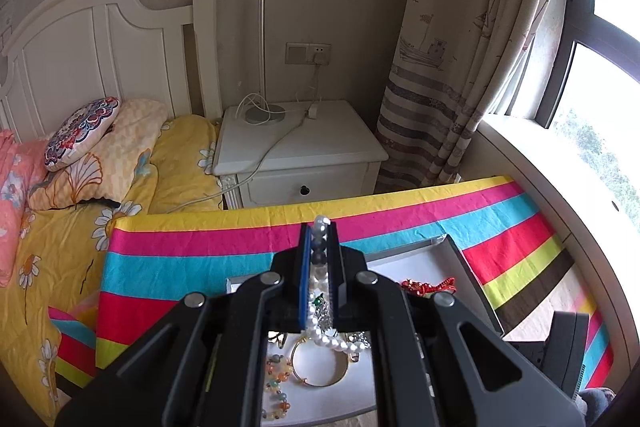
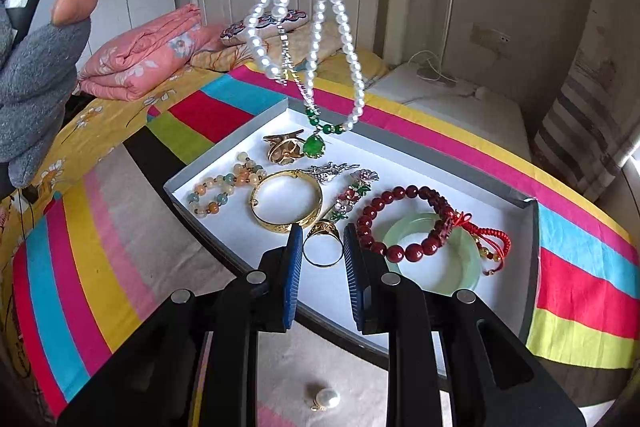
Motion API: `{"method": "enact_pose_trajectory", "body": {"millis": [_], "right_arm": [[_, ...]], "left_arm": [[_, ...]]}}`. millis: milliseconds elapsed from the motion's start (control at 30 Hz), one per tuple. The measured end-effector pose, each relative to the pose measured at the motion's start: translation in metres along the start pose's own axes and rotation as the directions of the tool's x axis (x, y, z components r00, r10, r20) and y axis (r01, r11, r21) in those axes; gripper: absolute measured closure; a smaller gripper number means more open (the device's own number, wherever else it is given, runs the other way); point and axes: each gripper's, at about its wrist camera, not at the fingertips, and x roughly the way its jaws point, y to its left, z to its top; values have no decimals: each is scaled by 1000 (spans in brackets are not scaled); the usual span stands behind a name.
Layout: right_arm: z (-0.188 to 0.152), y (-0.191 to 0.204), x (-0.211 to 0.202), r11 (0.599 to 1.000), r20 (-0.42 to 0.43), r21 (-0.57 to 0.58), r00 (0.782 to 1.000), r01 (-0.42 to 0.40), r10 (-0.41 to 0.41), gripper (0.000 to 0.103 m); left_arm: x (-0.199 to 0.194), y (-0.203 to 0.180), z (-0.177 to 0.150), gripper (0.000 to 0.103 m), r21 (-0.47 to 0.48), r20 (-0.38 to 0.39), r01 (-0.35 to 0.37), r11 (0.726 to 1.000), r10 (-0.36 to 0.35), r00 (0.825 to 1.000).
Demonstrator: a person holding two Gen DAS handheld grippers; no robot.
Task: Organize jewelry
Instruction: 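Lower the necklace into the tray with the left tool while the right drops the ring there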
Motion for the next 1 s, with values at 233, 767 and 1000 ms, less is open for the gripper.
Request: {"method": "enact_pose_trajectory", "body": {"millis": [233, 767, 1000], "right_arm": [[2, 1, 21, 1000, -44, -22, 999, -7, 6, 81], [-10, -12, 10, 997, -45, 31, 997, -65, 67, 54], [-23, -15, -32, 985, 64, 112, 991, -128, 121, 53]], "left_arm": [[33, 10, 0, 96, -46, -30, 4, 999, -5, 1000], [12, 33, -24, 24, -125, -18, 12, 992, -14, 1000], [67, 36, -42, 49, -149, -179, 9, 989, -36, 983]]}}
